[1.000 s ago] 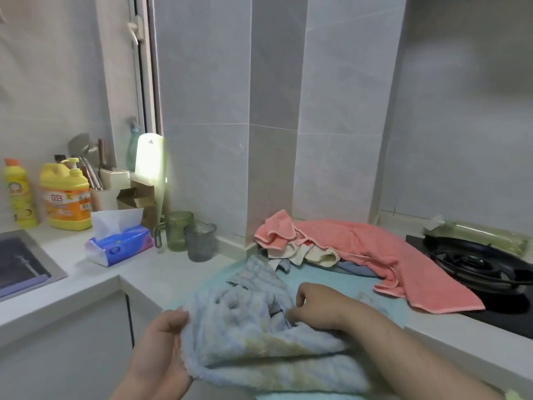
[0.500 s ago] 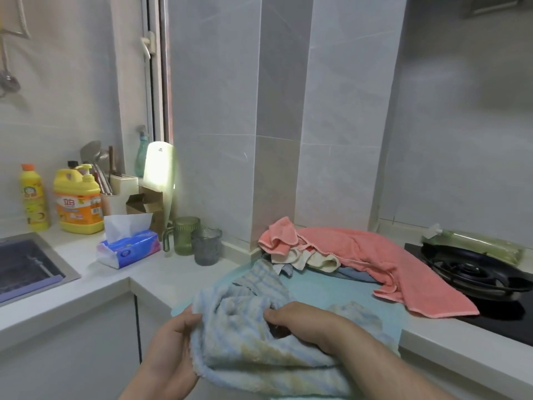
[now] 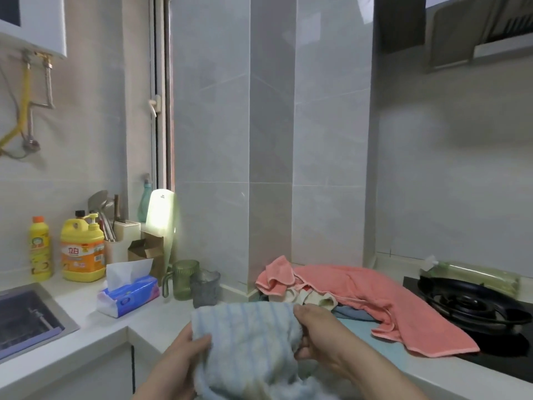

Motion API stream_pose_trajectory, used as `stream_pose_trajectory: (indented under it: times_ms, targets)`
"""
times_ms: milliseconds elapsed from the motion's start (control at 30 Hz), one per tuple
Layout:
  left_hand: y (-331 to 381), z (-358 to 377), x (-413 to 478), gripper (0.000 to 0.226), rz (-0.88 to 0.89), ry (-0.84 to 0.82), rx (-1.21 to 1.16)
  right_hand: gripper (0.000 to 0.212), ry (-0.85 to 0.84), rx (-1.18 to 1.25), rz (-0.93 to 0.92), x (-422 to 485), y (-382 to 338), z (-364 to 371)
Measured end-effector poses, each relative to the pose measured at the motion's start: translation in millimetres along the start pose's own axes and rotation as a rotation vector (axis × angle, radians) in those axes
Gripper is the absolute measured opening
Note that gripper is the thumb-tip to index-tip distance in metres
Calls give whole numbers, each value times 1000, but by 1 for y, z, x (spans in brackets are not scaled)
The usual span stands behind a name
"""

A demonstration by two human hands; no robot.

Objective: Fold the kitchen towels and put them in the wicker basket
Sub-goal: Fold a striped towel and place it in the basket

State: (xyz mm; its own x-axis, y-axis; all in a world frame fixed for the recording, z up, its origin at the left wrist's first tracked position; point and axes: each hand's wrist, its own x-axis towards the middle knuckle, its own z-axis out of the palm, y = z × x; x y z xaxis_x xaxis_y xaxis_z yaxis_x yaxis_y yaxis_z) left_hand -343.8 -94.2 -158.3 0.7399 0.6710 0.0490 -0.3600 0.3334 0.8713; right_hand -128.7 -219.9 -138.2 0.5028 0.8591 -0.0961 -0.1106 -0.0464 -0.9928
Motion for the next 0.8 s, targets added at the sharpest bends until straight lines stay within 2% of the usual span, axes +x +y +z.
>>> stream_pose_trajectory:
  times_ms: [33, 67, 233, 333, 433, 567, 667, 733, 800]
  targets:
    - [6, 7, 2, 88, -2, -58, 26, 33, 13, -2, -23, -2, -8, -7]
    - [12, 17, 4, 85, 7, -100, 43, 35, 21, 32, -36, -5, -18, -13]
    - [48, 74, 28, 50, 66, -164, 60, 52, 32, 371, -50, -18, -65, -44]
    - [67, 103, 44, 47, -6, -185, -25, 71, -70, 520, -11, -24, -83, -59]
    - [76, 131, 55, 49, -33, -223, -74, 79, -140, 696, -76, -27, -91, -71]
    - [80, 153, 69, 60, -65, -208, -132, 69, -153, 745, -112, -32, -95, -74]
    - [84, 162, 80, 78, -64, -188, -147, 47, -137, 678, -143, -33, -100, -77]
    - [89, 167, 81, 74, -62, -181, -171, 36, -70, 669, -185, -33, -102, -80]
    - [94, 169, 82, 55, -79, -162, -169, 29, -22, 626, -188, -30, -101, -84]
